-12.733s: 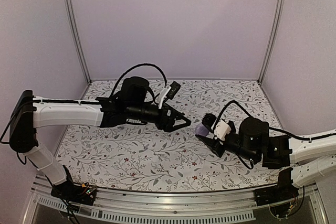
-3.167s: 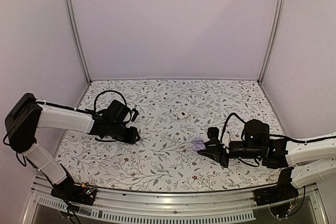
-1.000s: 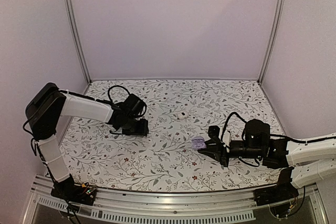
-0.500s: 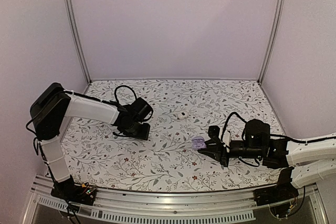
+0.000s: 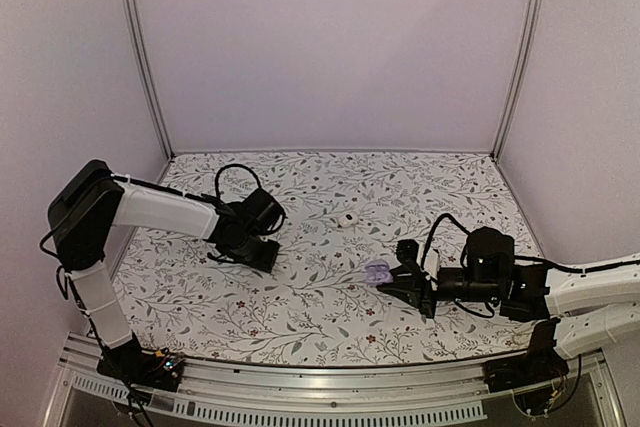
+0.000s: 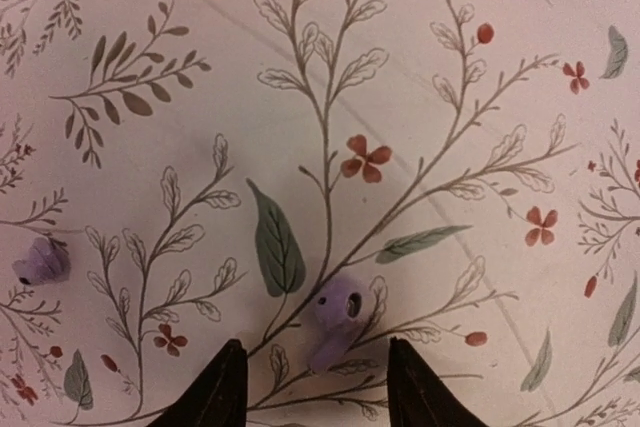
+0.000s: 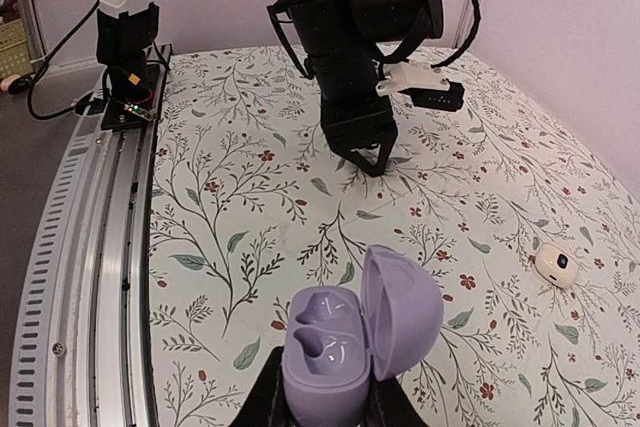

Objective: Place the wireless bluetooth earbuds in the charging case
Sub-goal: Adjust the right earbud at the center of the board.

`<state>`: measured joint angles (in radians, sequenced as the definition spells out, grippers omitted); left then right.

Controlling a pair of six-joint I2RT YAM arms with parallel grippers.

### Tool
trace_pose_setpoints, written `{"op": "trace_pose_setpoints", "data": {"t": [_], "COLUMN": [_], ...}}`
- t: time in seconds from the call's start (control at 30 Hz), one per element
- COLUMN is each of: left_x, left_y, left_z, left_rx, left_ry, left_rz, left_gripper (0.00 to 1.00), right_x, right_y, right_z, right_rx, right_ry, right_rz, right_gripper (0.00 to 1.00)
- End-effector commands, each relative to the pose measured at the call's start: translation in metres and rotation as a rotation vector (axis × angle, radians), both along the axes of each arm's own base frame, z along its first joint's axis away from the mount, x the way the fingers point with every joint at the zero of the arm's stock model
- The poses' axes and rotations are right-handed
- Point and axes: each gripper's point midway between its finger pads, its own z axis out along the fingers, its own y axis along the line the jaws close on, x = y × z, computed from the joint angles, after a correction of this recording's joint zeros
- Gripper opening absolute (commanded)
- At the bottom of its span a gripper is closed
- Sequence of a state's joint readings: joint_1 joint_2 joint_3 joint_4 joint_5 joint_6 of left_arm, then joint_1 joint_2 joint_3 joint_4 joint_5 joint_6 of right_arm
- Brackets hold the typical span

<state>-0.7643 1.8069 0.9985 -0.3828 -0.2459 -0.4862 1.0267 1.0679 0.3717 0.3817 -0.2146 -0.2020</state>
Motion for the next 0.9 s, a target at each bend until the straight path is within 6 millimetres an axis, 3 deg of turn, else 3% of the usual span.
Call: {"op": "trace_pose_setpoints", "data": {"t": [0.0, 0.37, 0.87], "left_x": [0.008, 0.015, 0.015], "left_y": [-0.021, -0.015, -0.012], "left_z": [0.017, 0.017, -0.007], "left_rx": [-0.036, 0.042, 0.094], "left_ry": [0.01, 0.161, 0.25], "left_rz": [-0.139, -0.269, -0.272], "left_gripper": [0.47, 0.48, 0.33], "right_x": [0.0, 0.0, 0.0], "right_y": [-0.001, -0.002, -0.003], "right_z": [0.006, 0.007, 0.008], "right_rx": [0.02, 0.021, 0.023], "right_ry": [-0.004, -0.002, -0.004], "right_rz": [-0.006, -0.012, -0.013], "right_gripper": [0.0, 0.0, 0.0]}}
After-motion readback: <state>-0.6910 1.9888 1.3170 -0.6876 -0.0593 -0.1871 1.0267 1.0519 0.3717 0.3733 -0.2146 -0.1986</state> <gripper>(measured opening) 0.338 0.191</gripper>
